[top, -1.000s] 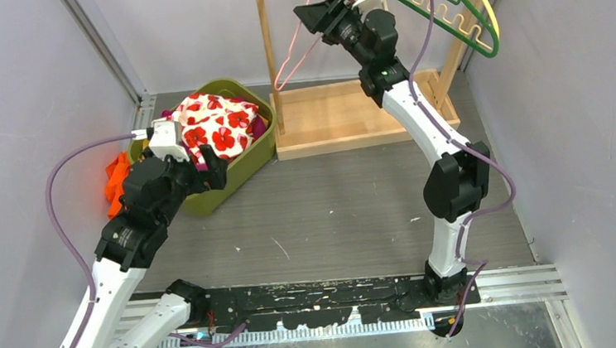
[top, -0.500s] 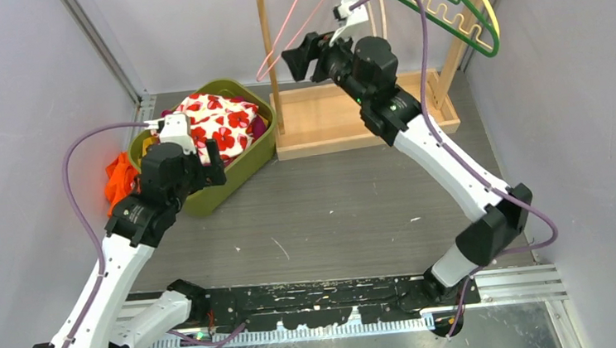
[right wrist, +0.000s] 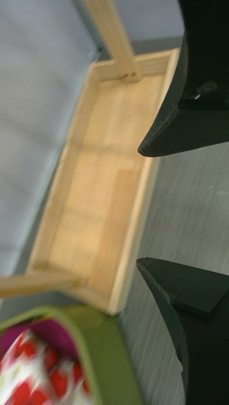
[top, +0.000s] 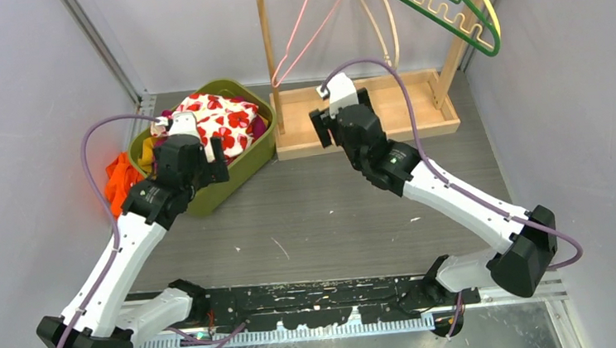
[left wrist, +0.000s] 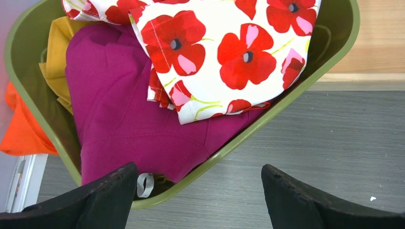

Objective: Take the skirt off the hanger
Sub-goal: Reset both arms

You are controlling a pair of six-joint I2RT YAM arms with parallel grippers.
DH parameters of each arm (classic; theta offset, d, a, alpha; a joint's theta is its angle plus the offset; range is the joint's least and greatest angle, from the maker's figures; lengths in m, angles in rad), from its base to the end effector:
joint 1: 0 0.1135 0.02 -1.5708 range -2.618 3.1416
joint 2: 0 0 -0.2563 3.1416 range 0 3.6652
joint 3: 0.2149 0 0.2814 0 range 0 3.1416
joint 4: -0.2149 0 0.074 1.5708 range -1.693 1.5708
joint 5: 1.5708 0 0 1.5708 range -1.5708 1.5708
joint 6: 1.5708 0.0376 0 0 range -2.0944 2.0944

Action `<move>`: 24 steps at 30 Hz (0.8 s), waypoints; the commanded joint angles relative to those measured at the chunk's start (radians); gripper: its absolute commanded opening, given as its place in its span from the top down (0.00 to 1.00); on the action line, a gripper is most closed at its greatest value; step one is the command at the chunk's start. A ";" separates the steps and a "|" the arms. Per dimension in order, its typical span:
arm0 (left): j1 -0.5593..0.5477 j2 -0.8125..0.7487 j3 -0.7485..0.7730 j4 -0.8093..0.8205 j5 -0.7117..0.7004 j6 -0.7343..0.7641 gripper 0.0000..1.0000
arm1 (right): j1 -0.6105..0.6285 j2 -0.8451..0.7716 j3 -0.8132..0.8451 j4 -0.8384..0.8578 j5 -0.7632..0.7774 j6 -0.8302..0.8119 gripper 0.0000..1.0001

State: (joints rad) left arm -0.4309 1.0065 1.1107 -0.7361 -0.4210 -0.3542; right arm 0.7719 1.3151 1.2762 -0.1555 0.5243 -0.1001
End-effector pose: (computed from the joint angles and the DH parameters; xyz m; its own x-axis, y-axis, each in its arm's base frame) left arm 0.2222 -0.0852 0.3544 -0.5317 -0.1040 -0.8405 -0.1096 0.9925 -0.0535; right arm 0.2545 0.2214 0.3902 -0.1126 -0.2303 -0.9666 -0.2644 0.9446 -0.1943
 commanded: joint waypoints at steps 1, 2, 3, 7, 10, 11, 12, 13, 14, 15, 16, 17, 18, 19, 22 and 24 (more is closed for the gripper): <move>-0.003 -0.002 0.041 0.030 -0.047 -0.027 0.01 | -0.008 -0.080 -0.108 -0.027 0.215 -0.042 0.16; -0.003 0.000 0.040 0.035 -0.049 -0.027 0.01 | -0.016 -0.093 -0.120 -0.032 0.227 -0.027 0.15; -0.003 0.005 0.041 0.037 -0.052 -0.028 0.01 | -0.030 -0.104 -0.123 -0.046 0.220 0.002 0.15; -0.005 0.025 0.050 0.036 -0.058 -0.036 0.00 | -0.073 -0.136 -0.155 -0.058 0.169 0.108 0.12; -0.005 0.028 0.052 0.033 -0.068 -0.040 0.01 | -0.082 -0.136 -0.165 -0.056 0.174 0.135 0.10; -0.005 0.028 0.052 0.033 -0.074 -0.040 0.01 | -0.082 -0.134 -0.166 -0.056 0.172 0.142 0.10; -0.005 0.026 0.051 0.032 -0.079 -0.040 0.01 | -0.083 -0.131 -0.165 -0.057 0.165 0.149 0.10; -0.005 0.026 0.053 0.032 -0.083 -0.040 0.01 | -0.083 -0.129 -0.162 -0.056 0.157 0.158 0.10; -0.005 0.027 0.055 0.029 -0.085 -0.042 0.01 | -0.083 -0.128 -0.161 -0.056 0.151 0.165 0.10; -0.004 0.025 0.060 0.025 -0.084 -0.046 0.01 | -0.084 -0.126 -0.159 -0.054 0.145 0.171 0.10; -0.005 0.025 0.064 0.023 -0.083 -0.049 0.01 | -0.083 -0.125 -0.160 -0.051 0.140 0.174 0.10; -0.005 0.024 0.066 0.019 -0.083 -0.050 0.01 | -0.084 -0.122 -0.161 -0.051 0.139 0.175 0.10; -0.005 0.021 0.068 0.018 -0.084 -0.051 0.01 | -0.083 -0.121 -0.163 -0.050 0.139 0.177 0.10; -0.005 0.018 0.066 0.019 -0.086 -0.051 0.01 | -0.084 -0.120 -0.165 -0.049 0.138 0.178 0.10; -0.005 0.010 0.051 0.029 -0.097 -0.055 0.01 | -0.085 -0.114 -0.166 -0.050 0.136 0.180 0.10; -0.005 0.010 0.040 0.034 -0.113 -0.061 0.00 | -0.088 -0.111 -0.165 -0.051 0.135 0.180 0.10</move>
State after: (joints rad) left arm -0.4320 1.0393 1.1370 -0.7353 -0.4835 -0.3908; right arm 0.6868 1.2018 1.1126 -0.2550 0.6598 0.0574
